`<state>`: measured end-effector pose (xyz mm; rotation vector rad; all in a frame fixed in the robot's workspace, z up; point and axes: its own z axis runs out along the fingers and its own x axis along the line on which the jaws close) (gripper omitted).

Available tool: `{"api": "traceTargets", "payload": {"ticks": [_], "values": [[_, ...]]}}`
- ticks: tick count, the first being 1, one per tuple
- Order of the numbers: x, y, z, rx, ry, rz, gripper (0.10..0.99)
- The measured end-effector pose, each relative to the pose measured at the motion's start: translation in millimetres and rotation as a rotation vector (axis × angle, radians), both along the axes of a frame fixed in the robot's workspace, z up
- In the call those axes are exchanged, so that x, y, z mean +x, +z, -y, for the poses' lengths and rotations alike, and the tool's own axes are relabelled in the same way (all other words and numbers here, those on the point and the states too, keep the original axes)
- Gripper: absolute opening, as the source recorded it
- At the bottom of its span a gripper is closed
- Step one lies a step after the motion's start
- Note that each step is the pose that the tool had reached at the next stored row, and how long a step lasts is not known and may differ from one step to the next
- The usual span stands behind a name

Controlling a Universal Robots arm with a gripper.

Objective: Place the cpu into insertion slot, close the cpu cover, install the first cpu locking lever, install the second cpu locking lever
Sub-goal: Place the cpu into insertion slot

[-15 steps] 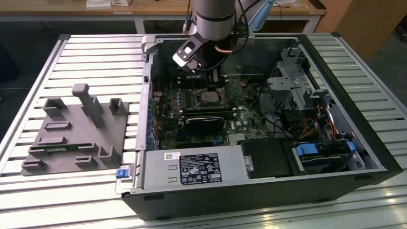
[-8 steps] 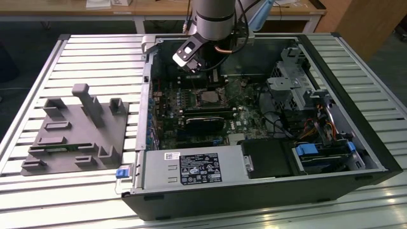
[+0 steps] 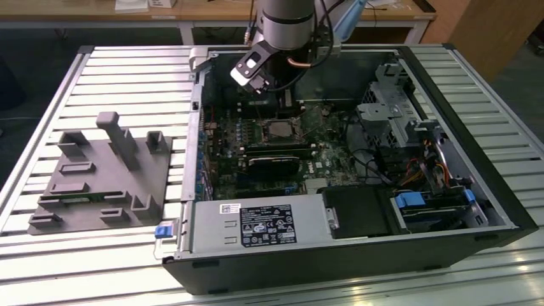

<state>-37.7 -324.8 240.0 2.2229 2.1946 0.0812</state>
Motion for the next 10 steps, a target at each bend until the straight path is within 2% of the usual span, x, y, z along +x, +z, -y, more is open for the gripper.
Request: {"api": "traceTargets", "payload": {"ticks": [10], "values": [[0.0, 17.0, 0.0, 0.000, 0.000, 0.0037, 0.106]]}}
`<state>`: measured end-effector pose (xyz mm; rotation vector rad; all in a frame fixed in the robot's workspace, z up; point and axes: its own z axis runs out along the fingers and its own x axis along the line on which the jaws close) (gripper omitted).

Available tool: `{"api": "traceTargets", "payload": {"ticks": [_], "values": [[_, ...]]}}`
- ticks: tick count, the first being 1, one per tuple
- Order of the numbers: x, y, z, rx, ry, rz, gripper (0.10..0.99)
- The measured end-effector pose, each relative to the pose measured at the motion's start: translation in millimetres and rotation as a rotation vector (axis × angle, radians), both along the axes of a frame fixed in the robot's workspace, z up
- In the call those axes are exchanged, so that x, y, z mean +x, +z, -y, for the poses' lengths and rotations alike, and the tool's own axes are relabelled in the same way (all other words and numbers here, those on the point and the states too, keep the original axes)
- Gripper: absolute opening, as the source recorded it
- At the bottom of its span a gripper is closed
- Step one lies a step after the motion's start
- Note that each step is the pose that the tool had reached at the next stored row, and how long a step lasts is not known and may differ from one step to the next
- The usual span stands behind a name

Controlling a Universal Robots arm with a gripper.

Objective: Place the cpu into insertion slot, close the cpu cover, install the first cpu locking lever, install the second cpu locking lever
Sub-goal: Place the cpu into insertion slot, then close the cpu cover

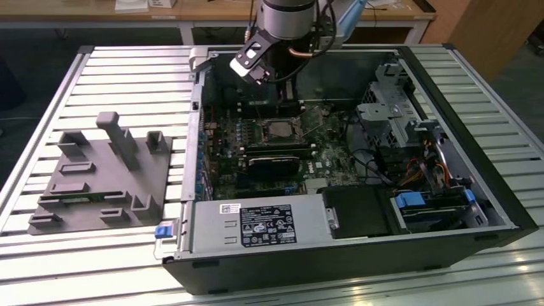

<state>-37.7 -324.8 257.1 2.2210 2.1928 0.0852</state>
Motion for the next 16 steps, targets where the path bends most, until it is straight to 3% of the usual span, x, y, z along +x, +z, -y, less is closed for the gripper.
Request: {"api": "traceTargets", "payload": {"ticks": [16], "values": [[1.4, 2.8, 0.0, 0.000, 0.000, 0.0003, 0.106]]}}
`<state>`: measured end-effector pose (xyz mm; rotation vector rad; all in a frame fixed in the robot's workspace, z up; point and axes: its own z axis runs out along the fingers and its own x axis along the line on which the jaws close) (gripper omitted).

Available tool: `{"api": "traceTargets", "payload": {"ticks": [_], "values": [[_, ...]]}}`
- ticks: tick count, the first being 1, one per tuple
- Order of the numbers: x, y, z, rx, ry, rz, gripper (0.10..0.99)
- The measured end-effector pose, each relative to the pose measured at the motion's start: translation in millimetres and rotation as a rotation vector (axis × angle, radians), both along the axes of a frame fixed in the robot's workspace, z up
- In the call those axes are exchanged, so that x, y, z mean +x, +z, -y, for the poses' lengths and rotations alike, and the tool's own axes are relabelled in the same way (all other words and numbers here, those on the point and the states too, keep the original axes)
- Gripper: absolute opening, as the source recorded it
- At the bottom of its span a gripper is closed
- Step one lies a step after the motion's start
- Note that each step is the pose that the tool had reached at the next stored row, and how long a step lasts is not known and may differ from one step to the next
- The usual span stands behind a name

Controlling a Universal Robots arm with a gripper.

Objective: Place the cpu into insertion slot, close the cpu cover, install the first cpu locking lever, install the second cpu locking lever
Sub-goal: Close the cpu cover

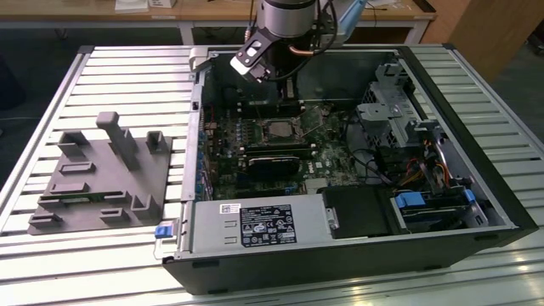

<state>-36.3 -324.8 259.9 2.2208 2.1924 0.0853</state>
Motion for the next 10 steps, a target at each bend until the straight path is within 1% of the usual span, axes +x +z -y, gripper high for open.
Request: {"api": "traceTargets", "payload": {"ticks": [5, 10], "values": [[8.5, -0.1, 0.0, 0.000, 0.000, 0.0002, 0.106], [20.5, -0.1, 0.0, 0.000, 0.000, -0.0001, 0.106]]}}
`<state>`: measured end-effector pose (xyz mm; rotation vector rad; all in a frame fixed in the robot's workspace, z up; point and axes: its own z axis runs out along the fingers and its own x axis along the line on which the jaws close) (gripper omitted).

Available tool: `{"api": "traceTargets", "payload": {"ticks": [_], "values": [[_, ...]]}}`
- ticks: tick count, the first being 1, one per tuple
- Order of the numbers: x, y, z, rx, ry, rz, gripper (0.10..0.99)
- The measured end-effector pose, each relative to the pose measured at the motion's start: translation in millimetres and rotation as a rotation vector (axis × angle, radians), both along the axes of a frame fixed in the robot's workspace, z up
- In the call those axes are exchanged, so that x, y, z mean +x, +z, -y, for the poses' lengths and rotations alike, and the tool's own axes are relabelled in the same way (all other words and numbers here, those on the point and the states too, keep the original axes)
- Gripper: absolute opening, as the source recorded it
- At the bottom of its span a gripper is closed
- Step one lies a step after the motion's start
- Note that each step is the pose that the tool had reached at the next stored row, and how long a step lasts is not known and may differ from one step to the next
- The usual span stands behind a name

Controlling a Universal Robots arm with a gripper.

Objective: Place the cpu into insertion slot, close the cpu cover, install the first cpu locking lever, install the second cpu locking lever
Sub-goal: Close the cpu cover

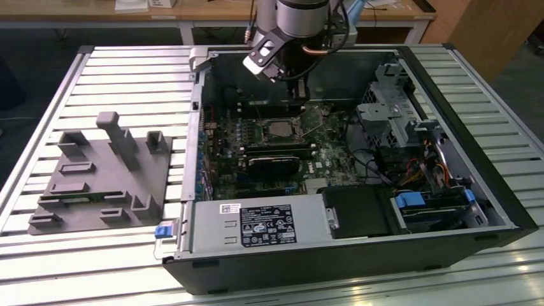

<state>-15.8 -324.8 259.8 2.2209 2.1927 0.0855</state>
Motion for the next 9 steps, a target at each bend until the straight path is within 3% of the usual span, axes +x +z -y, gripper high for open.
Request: {"api": "traceTargets", "payload": {"ticks": [9], "values": [[24.7, 0.1, 0.0, 0.000, 0.000, -0.0012, 0.106]]}}
